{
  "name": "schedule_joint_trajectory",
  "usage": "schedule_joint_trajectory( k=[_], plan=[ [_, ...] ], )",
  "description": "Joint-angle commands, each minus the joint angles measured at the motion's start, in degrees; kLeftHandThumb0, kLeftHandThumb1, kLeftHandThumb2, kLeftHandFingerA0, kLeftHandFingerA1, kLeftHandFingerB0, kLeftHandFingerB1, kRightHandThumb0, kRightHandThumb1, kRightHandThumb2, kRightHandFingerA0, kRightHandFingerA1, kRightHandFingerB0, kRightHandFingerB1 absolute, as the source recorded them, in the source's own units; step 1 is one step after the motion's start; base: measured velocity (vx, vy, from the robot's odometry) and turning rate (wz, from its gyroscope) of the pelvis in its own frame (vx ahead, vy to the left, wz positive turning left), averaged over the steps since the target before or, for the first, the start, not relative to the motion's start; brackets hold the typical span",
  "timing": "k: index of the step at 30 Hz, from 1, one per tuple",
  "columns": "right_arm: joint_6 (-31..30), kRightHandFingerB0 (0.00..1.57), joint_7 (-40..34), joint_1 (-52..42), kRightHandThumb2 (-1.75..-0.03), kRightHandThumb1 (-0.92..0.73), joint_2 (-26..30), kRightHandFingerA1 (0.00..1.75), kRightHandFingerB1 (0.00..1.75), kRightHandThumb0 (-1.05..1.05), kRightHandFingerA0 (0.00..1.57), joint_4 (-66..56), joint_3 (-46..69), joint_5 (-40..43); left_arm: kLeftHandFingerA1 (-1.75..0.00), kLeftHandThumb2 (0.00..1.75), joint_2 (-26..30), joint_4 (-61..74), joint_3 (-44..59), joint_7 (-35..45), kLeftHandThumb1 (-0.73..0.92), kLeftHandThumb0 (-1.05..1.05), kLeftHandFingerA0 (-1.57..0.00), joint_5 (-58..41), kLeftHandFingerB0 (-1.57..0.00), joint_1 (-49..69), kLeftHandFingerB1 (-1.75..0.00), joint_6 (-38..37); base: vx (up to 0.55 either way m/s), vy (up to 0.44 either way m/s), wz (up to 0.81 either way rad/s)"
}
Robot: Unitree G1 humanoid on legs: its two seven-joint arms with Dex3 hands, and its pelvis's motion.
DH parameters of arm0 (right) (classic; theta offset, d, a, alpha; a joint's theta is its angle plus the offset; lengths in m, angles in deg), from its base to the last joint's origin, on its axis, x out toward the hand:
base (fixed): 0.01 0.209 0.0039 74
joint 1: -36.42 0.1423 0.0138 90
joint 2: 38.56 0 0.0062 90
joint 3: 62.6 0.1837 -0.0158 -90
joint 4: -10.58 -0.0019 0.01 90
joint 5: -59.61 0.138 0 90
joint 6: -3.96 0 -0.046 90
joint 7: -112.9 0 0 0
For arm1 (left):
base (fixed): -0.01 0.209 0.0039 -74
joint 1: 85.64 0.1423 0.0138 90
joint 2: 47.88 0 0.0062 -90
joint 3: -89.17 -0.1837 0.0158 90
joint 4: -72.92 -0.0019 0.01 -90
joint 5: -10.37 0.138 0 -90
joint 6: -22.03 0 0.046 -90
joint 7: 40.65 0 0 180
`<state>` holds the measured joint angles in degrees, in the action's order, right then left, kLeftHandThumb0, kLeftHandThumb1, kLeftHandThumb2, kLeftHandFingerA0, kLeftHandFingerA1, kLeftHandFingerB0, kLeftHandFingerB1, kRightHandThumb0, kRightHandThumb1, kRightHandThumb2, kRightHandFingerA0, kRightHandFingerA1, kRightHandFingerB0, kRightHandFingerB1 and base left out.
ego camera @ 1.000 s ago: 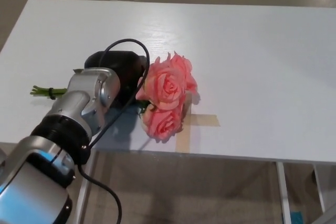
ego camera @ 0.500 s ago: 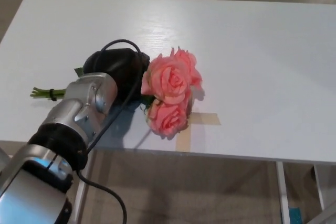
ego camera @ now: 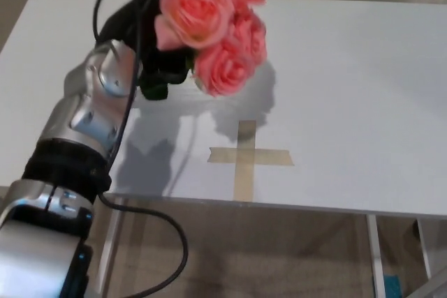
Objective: Use the left hand to pick up the rose and passes it to a human.
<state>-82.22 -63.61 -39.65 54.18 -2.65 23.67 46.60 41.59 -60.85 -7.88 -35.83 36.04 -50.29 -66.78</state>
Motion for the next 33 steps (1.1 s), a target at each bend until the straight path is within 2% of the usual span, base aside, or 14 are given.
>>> schedule_joint_trajectory(
  k=[1,2,3,5,6,9,10,16,18,20,22,23,32,33],
  plan=[
    [-0.39,0.61,0.02,-0.99,-0.60,-0.66,-0.20,0.47,0.42,-0.44,0.71,0.30,-0.17,-0.48,-1.37,0.66,-0.26,3.99,1.93,4.60,0.80,-0.21,-0.73,-5.08,-0.81,-0.10,-0.83,3.27,0.00,0.000,0.00],
    [-0.39,0.61,0.02,-0.99,-0.60,-0.66,-0.20,0.47,0.42,-0.44,0.71,0.30,-0.19,-0.47,-1.37,0.66,-0.25,4.29,1.95,4.74,0.80,-0.21,-0.73,-5.11,-0.81,0.01,-0.83,3.49,0.00,0.000,0.00],
    [-0.28,0.62,-0.05,-1.15,-0.60,-0.66,-0.25,0.47,0.43,-0.44,0.71,0.32,-0.28,-0.55,-1.49,0.67,-0.37,6.53,2.65,5.41,0.78,-0.22,-0.80,-6.19,-0.84,-0.15,-0.62,4.22,0.00,0.000,0.00],
    [-0.11,0.62,-0.16,-1.40,-0.60,-0.66,-0.33,0.47,0.43,-0.44,0.71,0.34,-0.43,-0.65,-1.49,0.67,-0.61,10.20,3.81,6.55,0.78,-0.22,-0.80,-7.71,-0.84,-0.29,-0.62,5.55,0.00,0.000,0.00],
    [-0.25,0.62,-0.23,-1.47,-0.60,-0.66,-0.45,0.47,0.43,-0.44,0.71,0.42,-0.46,-0.66,-1.44,0.67,-1.39,13.30,5.58,8.36,0.80,-0.20,-0.93,-10.48,-0.79,-0.85,-0.84,8.46,0.00,0.000,0.00],
    [-0.30,0.62,-0.27,-1.50,-0.60,-0.66,-0.49,0.47,0.43,-0.44,0.71,0.45,-0.52,-0.63,-1.44,0.67,-1.85,15.83,6.54,9.56,0.80,-0.20,-0.93,-11.57,-0.79,-0.72,-0.84,10.72,0.00,0.000,0.00],
    [-0.28,0.61,-0.24,-1.06,-0.60,-0.66,-0.39,0.47,0.43,-0.44,0.71,0.38,-0.43,-0.54,-1.43,0.68,-3.16,16.99,9.14,10.62,0.81,-0.17,-0.96,-15.23,-0.75,-2.37,-1.00,14.96,0.00,0.000,0.00],
    [0.02,0.61,0.25,-1.78,-0.60,-0.66,-0.11,0.47,0.42,-0.44,0.72,0.36,-0.56,-0.56,-1.39,0.72,-7.62,19.11,15.65,10.83,0.80,-0.17,-0.99,-22.77,-0.78,-3.21,-0.98,23.80,0.00,0.000,0.00],
    [-0.56,0.61,0.45,-0.57,-0.60,-0.66,0.06,0.47,0.42,-0.44,0.72,0.43,-0.33,-0.39,-1.42,0.72,-8.26,17.96,16.92,10.33,0.80,-0.17,-0.94,-23.51,-0.78,-5.12,-0.98,25.90,0.00,0.000,0.00],
    [-0.91,0.61,0.58,0.48,-0.60,-0.66,0.08,0.47,0.42,-0.44,0.71,0.41,-0.32,-0.40,-1.43,0.68,-8.65,16.55,18.59,10.46,0.81,-0.18,-0.94,-24.95,-0.76,-6.77,-0.90,27.37,0.00,0.000,0.00],
    [-0.94,0.61,0.64,0.50,-0.60,-0.66,0.09,0.47,0.42,-0.44,0.71,0.43,-0.26,-0.34,-1.43,0.68,-8.99,16.52,19.18,10.50,0.81,-0.18,-0.94,-25.43,-0.76,-6.86,-0.90,27.82,0.00,0.000,0.00],
    [-0.94,0.61,0.80,0.26,-0.60,-0.66,-0.09,0.47,0.42,-0.44,0.71,0.45,-0.23,-0.26,-1.40,0.64,-9.37,17.20,19.56,10.50,0.83,-0.15,-0.96,-25.82,-0.78,-6.52,-0.81,29.11,0.00,0.000,0.00],
    [-1.70,0.60,0.76,0.83,-0.60,-0.66,-0.73,0.47,0.42,-0.44,0.70,0.56,-0.49,-0.48,-1.43,0.64,-11.02,16.88,20.43,8.92,0.82,-0.15,-0.99,-27.71,-0.80,-7.59,-0.74,33.65,0.00,0.000,0.00],
    [-1.52,0.60,0.79,0.30,-0.60,-0.66,-0.77,0.47,0.42,-0.44,0.70,0.56,-0.57,-0.52,-1.47,0.63,-11.96,18.16,20.15,8.34,0.79,-0.16,-0.96,-27.78,-0.83,-6.48,-0.60,34.50,0.00,0.000,0.00]
  ],
)
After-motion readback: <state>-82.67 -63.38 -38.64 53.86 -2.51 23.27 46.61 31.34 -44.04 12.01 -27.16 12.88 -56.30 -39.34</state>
